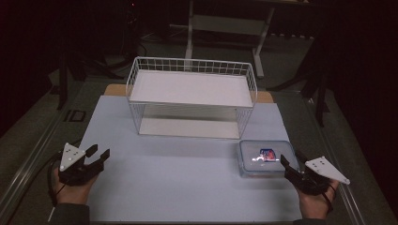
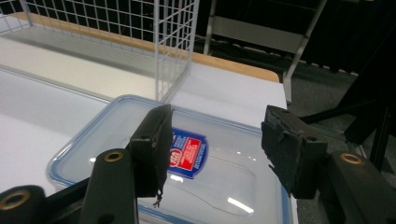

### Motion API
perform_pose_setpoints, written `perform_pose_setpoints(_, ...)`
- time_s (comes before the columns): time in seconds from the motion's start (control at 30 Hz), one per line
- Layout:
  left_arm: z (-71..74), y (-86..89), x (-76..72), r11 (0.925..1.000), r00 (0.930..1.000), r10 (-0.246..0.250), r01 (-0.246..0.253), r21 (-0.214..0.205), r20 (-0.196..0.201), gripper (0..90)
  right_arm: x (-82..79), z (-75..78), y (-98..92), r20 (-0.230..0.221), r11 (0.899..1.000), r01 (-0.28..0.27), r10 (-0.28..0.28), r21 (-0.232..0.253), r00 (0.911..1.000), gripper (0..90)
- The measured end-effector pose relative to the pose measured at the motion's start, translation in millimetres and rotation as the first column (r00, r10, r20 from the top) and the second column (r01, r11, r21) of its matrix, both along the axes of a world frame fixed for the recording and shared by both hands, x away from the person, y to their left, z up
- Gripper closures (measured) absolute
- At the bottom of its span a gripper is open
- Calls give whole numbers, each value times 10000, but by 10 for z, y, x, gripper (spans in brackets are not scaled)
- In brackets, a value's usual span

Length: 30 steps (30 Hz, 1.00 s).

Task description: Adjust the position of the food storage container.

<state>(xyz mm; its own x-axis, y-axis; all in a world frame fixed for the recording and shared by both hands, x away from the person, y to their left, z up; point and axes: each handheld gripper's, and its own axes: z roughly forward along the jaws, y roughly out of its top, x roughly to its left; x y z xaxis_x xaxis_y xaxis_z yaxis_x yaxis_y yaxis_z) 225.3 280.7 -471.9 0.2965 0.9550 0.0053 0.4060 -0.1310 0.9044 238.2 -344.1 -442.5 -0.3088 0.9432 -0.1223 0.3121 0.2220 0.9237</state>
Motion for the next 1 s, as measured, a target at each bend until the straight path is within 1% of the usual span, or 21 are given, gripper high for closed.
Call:
perform_pose_setpoints(0.03, 6, -19, -6, 9999, 9999, -80, 79, 115, 74, 510, 4, -5, -16, -43, 10000, 72, -72, 11, 10000, 429)
perform_pose_setpoints(0.07, 6, -19, -6, 9999, 9999, -80, 79, 115, 74, 510, 4, -5, -16, -43, 10000, 72, -72, 11, 10000, 429)
perform_pose_setpoints(0.1, 7, -58, -3, 9992, 9995, -291, 287, 284, 115, 510, 11, -11, -33, -65, 9999, 115, -115, 65, 9999, 429)
perform_pose_setpoints(0.13, 4, -72, 2, 9987, 9993, -349, 345, 374, 113, 510, 27, -22, -67, -150, 9995, 252, -249, 204, 9996, 432)
perform_pose_setpoints(0.2, 4, -72, 2, 9987, 9993, -349, 345, 374, 113, 510, 35, -26, -81, -206, 9992, 301, -296, 254, 9994, 432)
perform_pose_setpoints(0.23, -14, -118, 26, 9970, 9991, -418, 413, 655, 67, 510, 35, -26, -81, -206, 9992, 301, -296, 254, 9994, 435)
perform_pose_setpoints(0.27, -18, -127, 33, 9969, 9989, -468, 465, 632, 22, 507, 71, -53, -131, -436, 9975, 566, -547, 427, 9975, 453)
perform_pose_setpoints(0.33, -16, -146, 33, 9961, 9983, -577, 573, 677, 52, 506, 92, -72, -164, -595, 9962, 735, -706, 476, 9957, 474)
perform_pose_setpoints(0.37, -11, -158, 30, 9955, 9981, -608, 600, 729, 95, 505, 107, -83, -186, -683, 9955, 799, -764, 501, 9947, 497)
perform_pose_setpoints(0.47, -4, -174, 26, 9949, 9981, -579, 561, 843, 193, 505, 149, -114, -272, -925, 9915, 1047, -974, 776, 9909, 637)
perform_pose_setpoints(0.53, -4, -170, 31, 9952, 9981, -579, 560, 806, 214, 504, 171, -125, -315, -1077, 9871, 1252, -1144, 995, 9876, 711)
perform_pose_setpoints(0.6, -6, -159, 37, 9960, 9983, -546, 530, 716, 203, 503, 185, -131, -345, -1213, 9842, 1391, -1257, 1093, 9846, 771)
perform_pose_setpoints(0.7, -10, -144, 40, 9971, 9986, -497, 486, 594, 185, 503, 223, -114, -360, -1320, 9855, 1348, -1208, 1028, 9839, 860)
perform_pose_setpoints(0.77, -10, -141, 37, 9971, 9987, -477, 464, 598, 204, 503, 270, -93, -374, -1362, 9819, 1253, -1060, 1420, 9850, 893)
perform_pose_setpoints(0.8, -10, -140, 37, 9972, 9986, -473, 460, 588, 216, 503, 288, -86, -373, -1359, 9829, 1235, -1049, 1365, 9852, 895)
perform_pose_setpoints(0.83, -11, -141, 39, 9972, 9987, -474, 461, 582, 204, 503, 326, -79, -369, -1399, 9852, 1215, -1042, 1211, 9847, 897)
perform_pose_setpoints(0.9, -16, -145, 41, 9971, 9987, -475, 464, 602, 177, 503, 411, -91, -378, -1558, 9877, 1276, -1126, 905, 9814, 897)
perform_pose_setpoints(0.93, -20, -148, 44, 9971, 9987, -479, 466, 594, 197, 503, 455, -105, -390, -1675, 9869, 1368, -1212, 850, 9784, 897)
perform_pose_setpoints(1.0, -25, -153, 51, 9969, 9987, -488, 476, 623, 176, 503, 536, -134, -427, -1899, 9830, 1582, -1384, 928, 9720, 898)
